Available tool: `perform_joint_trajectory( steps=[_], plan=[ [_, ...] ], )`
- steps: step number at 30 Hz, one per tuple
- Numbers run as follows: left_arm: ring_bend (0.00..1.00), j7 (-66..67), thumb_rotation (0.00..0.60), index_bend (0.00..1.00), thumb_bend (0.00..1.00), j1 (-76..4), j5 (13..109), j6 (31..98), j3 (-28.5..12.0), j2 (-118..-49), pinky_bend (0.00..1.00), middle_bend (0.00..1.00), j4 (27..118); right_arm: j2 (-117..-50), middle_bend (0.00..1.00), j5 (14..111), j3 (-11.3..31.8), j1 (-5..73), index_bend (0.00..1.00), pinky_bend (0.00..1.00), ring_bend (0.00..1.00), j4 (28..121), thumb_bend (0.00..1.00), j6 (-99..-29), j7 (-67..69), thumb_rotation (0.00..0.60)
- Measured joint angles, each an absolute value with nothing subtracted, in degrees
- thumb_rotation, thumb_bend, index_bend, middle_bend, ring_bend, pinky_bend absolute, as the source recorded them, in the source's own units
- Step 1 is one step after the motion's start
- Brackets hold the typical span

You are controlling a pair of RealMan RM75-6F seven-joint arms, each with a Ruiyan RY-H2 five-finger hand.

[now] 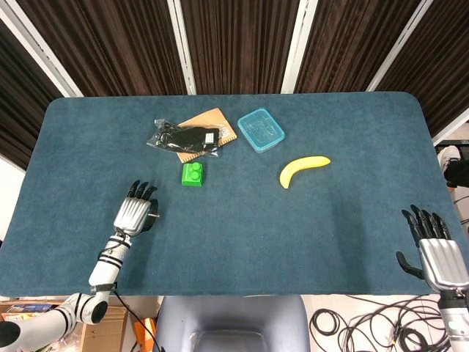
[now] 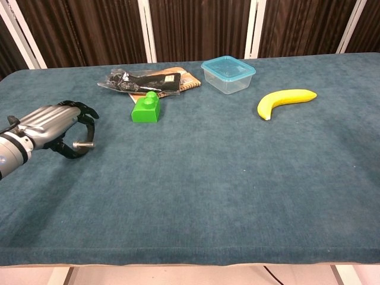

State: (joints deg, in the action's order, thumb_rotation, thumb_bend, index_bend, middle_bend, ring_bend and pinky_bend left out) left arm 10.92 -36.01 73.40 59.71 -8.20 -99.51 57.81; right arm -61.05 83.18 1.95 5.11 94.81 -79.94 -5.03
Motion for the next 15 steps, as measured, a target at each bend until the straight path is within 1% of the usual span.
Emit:
perform_joint_trajectory(
  steps=[5, 15],
  plan=[
    [0.07, 8.23, 0.6, 0.61, 0.36, -35.36, 73.17, 60.06, -9.01, -97.67, 0.05, 0.19, 58.62, -61.17, 0.0, 83.19, 2.0, 5.03, 0.0, 0.0, 0.0, 94.82, 0.29, -80.11, -5.12, 0.6],
    [0.07, -0.83, 0.6, 0.6, 0.36, -34.4, 72.99, 57.56, -9.2, -95.09, 0.05, 0.18, 60.16, -61.23, 0.0, 83.09, 2.16, 4.99, 0.0, 0.0, 0.0, 94.88, 0.29, -80.21, -5.2, 0.6]
  ],
)
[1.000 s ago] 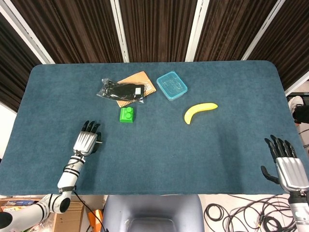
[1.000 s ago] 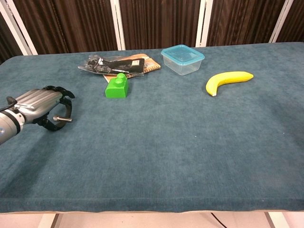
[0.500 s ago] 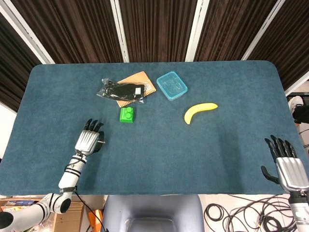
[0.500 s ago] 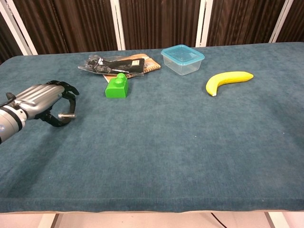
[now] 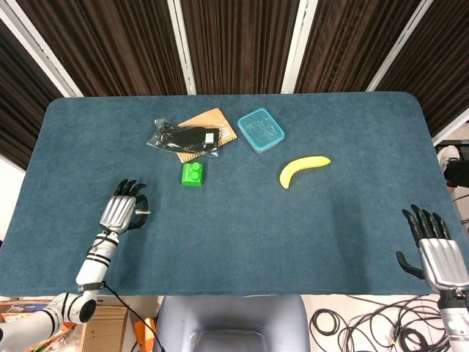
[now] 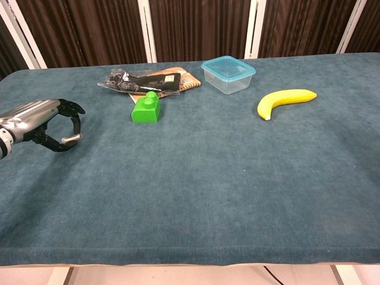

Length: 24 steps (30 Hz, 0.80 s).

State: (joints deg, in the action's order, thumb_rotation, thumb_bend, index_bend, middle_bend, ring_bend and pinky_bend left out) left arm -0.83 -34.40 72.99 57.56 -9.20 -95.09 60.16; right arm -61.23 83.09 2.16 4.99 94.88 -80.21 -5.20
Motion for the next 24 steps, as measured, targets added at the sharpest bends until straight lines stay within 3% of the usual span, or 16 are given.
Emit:
perform_joint_trajectory(
  steps=[24],
  plan=[
    [0.07, -5.34, 0.6, 0.56, 0.36, -33.59, 73.67, 55.77, -8.49, -94.06, 0.05, 0.17, 57.57, -61.35, 0.0, 83.05, 2.22, 4.77, 0.0, 0.0, 0.0, 94.94, 0.29, -80.47, -5.42, 0.6]
  ],
)
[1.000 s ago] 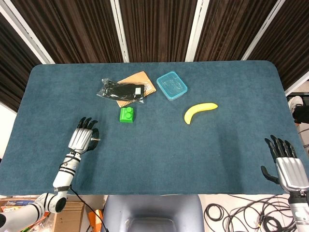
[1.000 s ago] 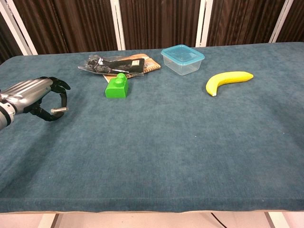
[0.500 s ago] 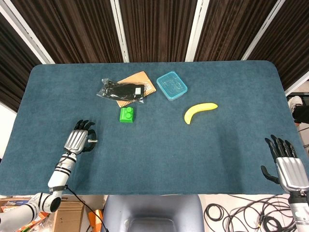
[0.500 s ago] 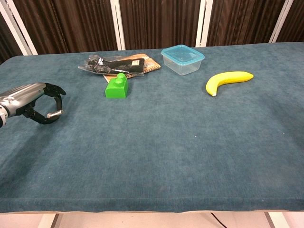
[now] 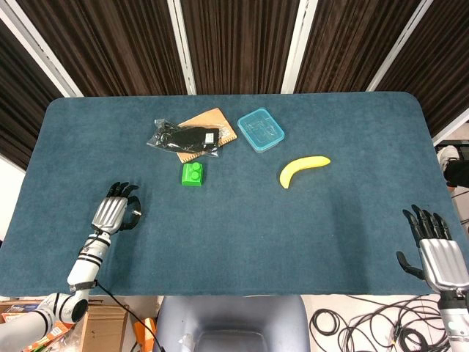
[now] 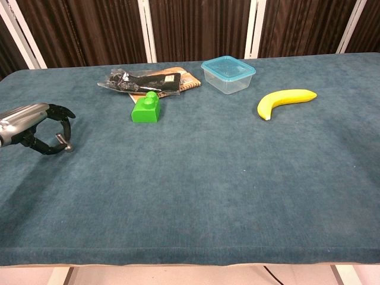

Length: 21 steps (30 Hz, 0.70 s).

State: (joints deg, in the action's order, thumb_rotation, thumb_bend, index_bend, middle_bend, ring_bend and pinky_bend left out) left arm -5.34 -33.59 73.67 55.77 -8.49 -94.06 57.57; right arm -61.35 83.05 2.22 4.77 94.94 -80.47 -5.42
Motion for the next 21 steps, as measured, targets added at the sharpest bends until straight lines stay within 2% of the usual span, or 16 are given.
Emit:
perform_joint_trajectory(
  steps=[5, 7, 8, 13, 16, 21],
  plan=[
    [0.06, -5.33, 0.6, 0.55, 0.36, -33.29, 73.61, 56.14, -8.56, -93.7, 0.05, 0.17, 57.69, -61.42, 0.0, 83.01, 2.26, 4.78, 0.0, 0.0, 0.0, 94.95, 0.29, -80.47, -5.57, 0.6],
    [0.06, -5.39, 0.6, 0.52, 0.36, -33.25, 73.63, 56.07, -8.55, -93.42, 0.05, 0.17, 57.94, -61.43, 0.0, 83.0, 2.29, 4.78, 0.0, 0.0, 0.0, 94.97, 0.29, -80.51, -5.58, 0.6],
    [0.06, -5.48, 0.6, 0.49, 0.35, -33.24, 73.75, 56.09, -8.52, -93.31, 0.05, 0.17, 58.1, -61.43, 0.0, 83.0, 2.3, 4.77, 0.0, 0.0, 0.0, 94.97, 0.29, -80.52, -5.55, 0.6],
    [0.05, -5.7, 0.6, 0.15, 0.34, -33.02, 74.89, 57.43, -8.27, -92.82, 0.04, 0.15, 59.05, -61.36, 0.0, 83.04, 2.35, 4.71, 0.0, 0.0, 0.0, 95.01, 0.29, -80.69, -5.48, 0.6],
    [0.04, -5.82, 0.6, 0.05, 0.33, -32.66, 75.87, 58.9, -8.04, -92.07, 0.04, 0.13, 60.75, -61.4, 0.0, 83.07, 2.43, 4.64, 0.0, 0.0, 0.0, 94.98, 0.29, -80.94, -5.56, 0.6],
    [0.02, -5.29, 0.6, 0.01, 0.31, -30.76, 78.34, 63.78, -7.09, -88.41, 0.04, 0.1, 66.61, -61.38, 0.0, 83.43, 2.3, 4.39, 0.0, 0.0, 0.0, 95.09, 0.29, -81.4, -5.59, 0.6]
  ],
)
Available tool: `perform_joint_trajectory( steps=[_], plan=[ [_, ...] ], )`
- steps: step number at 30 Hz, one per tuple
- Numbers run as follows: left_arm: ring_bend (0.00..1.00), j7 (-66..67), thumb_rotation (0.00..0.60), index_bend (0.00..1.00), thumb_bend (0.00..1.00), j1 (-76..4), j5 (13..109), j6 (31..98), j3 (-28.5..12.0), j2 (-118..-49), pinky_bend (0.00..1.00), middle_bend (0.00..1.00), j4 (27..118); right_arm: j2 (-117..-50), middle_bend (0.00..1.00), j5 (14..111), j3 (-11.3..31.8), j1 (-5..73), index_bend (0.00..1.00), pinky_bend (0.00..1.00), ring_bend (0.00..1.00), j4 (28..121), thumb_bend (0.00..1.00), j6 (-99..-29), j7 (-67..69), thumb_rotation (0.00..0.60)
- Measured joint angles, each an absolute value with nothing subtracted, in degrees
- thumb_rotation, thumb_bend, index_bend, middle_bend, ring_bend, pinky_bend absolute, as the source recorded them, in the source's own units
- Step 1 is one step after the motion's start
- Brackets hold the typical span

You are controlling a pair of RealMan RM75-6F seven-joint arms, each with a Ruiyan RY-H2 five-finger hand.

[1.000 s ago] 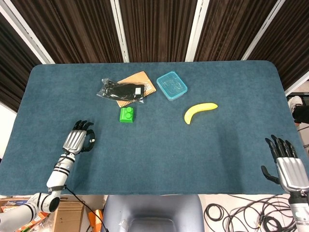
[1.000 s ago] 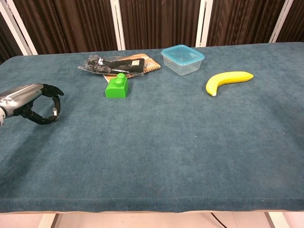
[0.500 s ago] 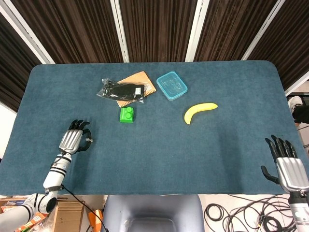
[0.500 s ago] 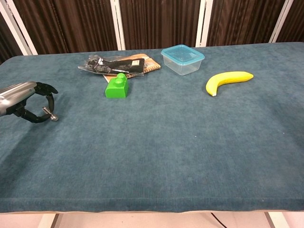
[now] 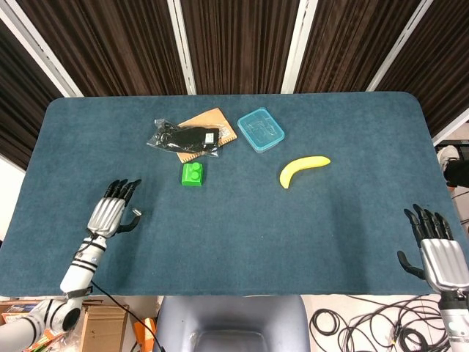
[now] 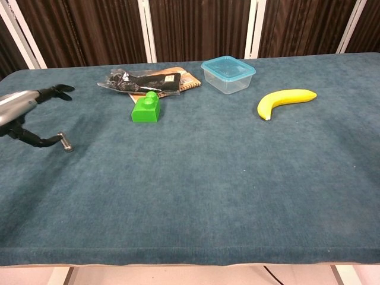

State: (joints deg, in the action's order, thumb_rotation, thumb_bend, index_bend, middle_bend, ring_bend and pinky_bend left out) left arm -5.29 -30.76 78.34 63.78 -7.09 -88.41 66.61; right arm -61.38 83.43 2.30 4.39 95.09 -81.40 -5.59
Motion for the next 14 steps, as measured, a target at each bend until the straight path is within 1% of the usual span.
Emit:
perform_joint_trajectory(
  steps=[2, 6, 9, 11, 14],
  plan=[
    [0.01, -4.01, 0.6, 0.0, 0.31, -28.97, 79.05, 66.46, -6.2, -85.83, 0.04, 0.07, 69.7, -61.32, 0.0, 83.66, 2.21, 4.18, 0.0, 0.0, 0.0, 95.12, 0.29, -81.81, -5.6, 0.6],
    [0.0, 2.52, 0.6, 0.0, 0.31, -21.71, 79.0, 73.56, -3.15, -77.88, 0.02, 0.01, 78.53, -61.36, 0.0, 84.3, 2.1, 3.49, 0.0, 0.0, 0.0, 95.22, 0.29, -83.44, -5.95, 0.6],
    [0.0, 5.87, 0.6, 0.0, 0.32, -15.96, 78.91, 78.74, -1.5, -73.11, 0.02, 0.0, 84.6, -61.76, 0.0, 84.3, 2.3, 3.25, 0.0, 0.0, 0.0, 95.26, 0.29, -84.05, -6.92, 0.6],
    [0.0, 5.34, 0.6, 0.0, 0.33, -14.29, 79.36, 80.22, -0.67, -71.88, 0.02, 0.0, 86.15, -62.04, 0.0, 83.97, 2.47, 3.25, 0.0, 0.0, 0.0, 95.3, 0.29, -84.05, -7.47, 0.6],
    [0.0, 1.46, 0.6, 0.0, 0.33, -13.54, 80.36, 80.68, 0.08, -71.04, 0.01, 0.0, 85.95, -62.42, 0.0, 83.78, 2.54, 3.2, 0.0, 0.0, 0.0, 95.27, 0.29, -84.04, -8.09, 0.6]
  ],
)
